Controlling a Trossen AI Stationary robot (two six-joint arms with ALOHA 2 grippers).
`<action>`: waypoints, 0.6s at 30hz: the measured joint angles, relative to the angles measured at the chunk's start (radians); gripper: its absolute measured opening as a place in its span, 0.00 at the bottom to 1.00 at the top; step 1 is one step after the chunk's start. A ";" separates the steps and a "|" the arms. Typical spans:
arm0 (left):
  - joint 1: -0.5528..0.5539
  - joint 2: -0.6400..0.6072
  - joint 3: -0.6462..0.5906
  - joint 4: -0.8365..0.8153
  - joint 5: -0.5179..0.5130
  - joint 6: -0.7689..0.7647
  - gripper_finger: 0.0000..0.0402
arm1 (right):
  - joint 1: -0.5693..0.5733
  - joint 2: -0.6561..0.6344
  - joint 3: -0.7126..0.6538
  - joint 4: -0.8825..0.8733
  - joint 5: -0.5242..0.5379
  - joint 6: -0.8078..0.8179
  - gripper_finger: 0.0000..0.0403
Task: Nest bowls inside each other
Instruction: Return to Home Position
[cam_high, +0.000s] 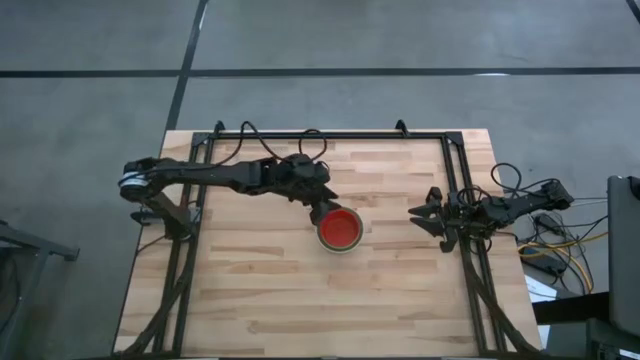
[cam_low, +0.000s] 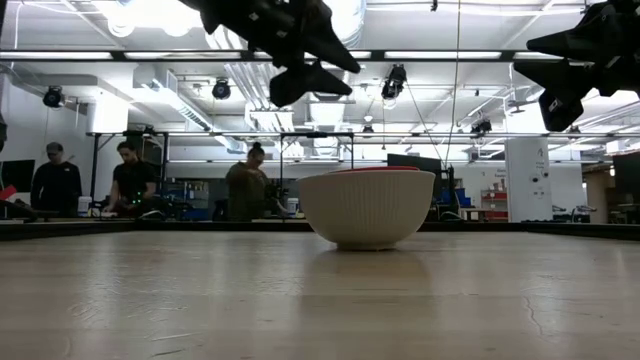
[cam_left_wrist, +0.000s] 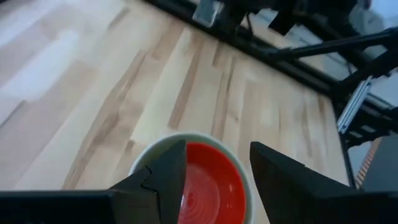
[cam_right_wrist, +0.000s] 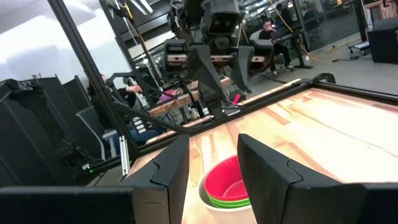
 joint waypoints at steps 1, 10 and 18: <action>-0.001 -0.010 -0.013 0.023 -0.002 0.000 0.45 | 0.000 0.000 0.000 0.000 0.000 0.000 0.33; -0.006 -0.161 -0.270 0.382 -0.010 -0.010 0.45 | 0.000 0.000 0.000 0.000 0.000 0.000 0.33; -0.006 -0.338 -0.510 0.568 -0.021 -0.008 0.45 | 0.000 0.000 0.000 0.000 0.000 0.000 0.33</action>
